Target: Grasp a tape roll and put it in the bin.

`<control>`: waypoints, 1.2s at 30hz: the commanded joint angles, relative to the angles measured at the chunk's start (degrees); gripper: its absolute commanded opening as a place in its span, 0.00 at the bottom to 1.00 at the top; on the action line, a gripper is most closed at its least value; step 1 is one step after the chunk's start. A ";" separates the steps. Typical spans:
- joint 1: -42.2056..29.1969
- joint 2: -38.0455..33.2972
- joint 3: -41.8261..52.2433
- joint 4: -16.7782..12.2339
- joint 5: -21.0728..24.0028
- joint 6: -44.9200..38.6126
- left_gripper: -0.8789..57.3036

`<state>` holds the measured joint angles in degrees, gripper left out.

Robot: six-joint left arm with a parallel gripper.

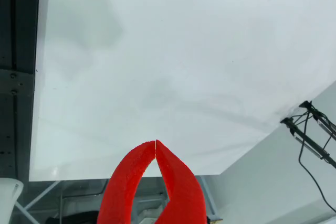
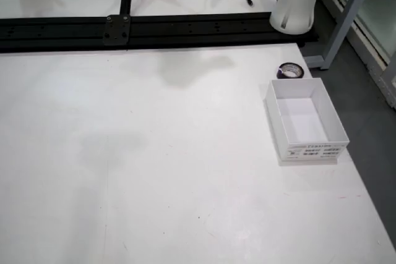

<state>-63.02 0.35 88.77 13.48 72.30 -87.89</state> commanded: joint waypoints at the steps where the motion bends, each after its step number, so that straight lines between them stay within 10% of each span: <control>1: -0.18 1.06 0.00 0.67 0.21 0.17 0.00; 23: 5.71 16.79 0.62 -4.51 3.64 -0.09 0.34; 36: 10.64 23.12 1.58 -3.98 5.57 0.17 0.38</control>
<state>-57.76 14.73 89.49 10.39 75.38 -87.88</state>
